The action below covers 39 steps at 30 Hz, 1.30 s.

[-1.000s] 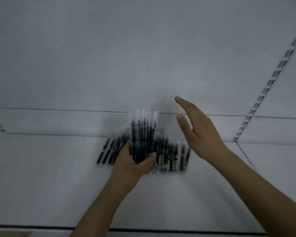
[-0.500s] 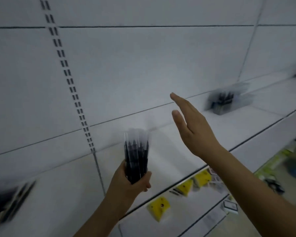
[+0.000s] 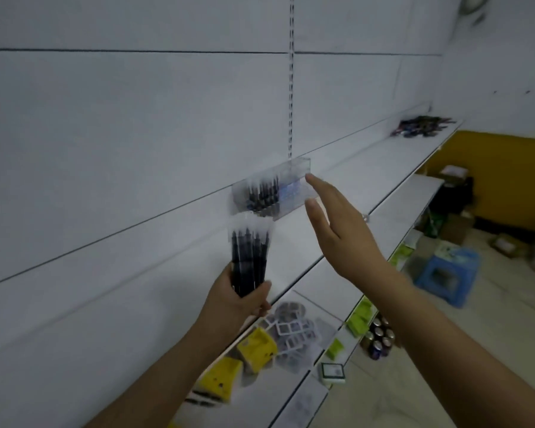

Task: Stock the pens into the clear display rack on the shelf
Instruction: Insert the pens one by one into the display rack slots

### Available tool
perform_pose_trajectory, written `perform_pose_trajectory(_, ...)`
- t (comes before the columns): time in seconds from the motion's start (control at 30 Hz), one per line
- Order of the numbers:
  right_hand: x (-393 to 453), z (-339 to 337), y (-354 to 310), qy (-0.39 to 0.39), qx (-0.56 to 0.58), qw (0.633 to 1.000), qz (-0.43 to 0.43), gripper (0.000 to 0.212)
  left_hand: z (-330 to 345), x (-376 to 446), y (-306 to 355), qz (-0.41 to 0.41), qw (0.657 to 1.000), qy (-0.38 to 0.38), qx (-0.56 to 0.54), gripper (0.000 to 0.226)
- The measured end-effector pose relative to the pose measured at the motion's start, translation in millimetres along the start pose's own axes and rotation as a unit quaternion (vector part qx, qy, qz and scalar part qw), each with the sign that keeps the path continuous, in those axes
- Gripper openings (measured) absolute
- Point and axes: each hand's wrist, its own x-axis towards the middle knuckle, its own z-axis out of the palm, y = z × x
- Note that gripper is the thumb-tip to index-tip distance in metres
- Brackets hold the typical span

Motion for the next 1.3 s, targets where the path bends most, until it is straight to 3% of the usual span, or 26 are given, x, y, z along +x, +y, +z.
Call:
perform_pose_trajectory(0.2, 53.0, -5.4, 64.6, -0.002, -0.053, 0.999, -0.003, 0.057, 43.3, 98.1, -10.7, 0.016, 0.999, -0.040, -0.008, 0.016)
perform_pose_trajectory(0.43, 122.0, 0.1, 123.2, -0.043, -0.076, 0.996, -0.011, 0.057, 78.6, 185.6, -25.6, -0.026, 0.997, -0.068, -0.020, 0.016)
perform_pose_trajectory(0.57, 147.3, 23.7, 165.3, -0.063, 0.094, 0.990, 0.088, 0.044, 94.0, 211.0, -32.3, -0.029, 0.998, -0.044, 0.024, 0.016)
perform_pose_trajectory(0.73, 166.5, 62.6, 207.8, -0.197, 0.280, 0.933, 0.112, 0.029, 107.1, 237.1, -36.8, -0.021, 0.999, -0.017, 0.038, 0.024)
perform_pose_trajectory(0.8, 176.3, 73.5, 220.7, -0.225, 0.298, 0.922, 0.097, 0.017, 111.6, 245.3, -37.6, -0.027, 0.999, 0.004, 0.039, 0.027)
perform_pose_trajectory(0.93, 191.1, 89.4, 243.2, -0.261, 0.307, 0.913, 0.070, 0.016, 117.3, 253.6, -40.8, -0.043, 0.996, 0.065, 0.050, 0.035)
perform_pose_trajectory(1.07, 196.8, 93.8, 258.1, -0.276, 0.311, 0.906, 0.074, 0.023, 122.0, 253.5, -49.6, -0.045, 0.984, 0.124, 0.116, 0.031)
perform_pose_trajectory(1.2, 208.9, 92.0, 258.7, -0.314, 0.326, 0.889, 0.075, 0.042, 121.2, 250.0, -53.4, -0.055, 0.982, 0.139, 0.113, 0.030)
perform_pose_trajectory(1.3, 218.6, 90.8, 254.7, -0.320, 0.329, 0.887, 0.050, 0.028, 117.9, 247.8, -55.3, -0.065, 0.978, 0.155, 0.124, 0.020)
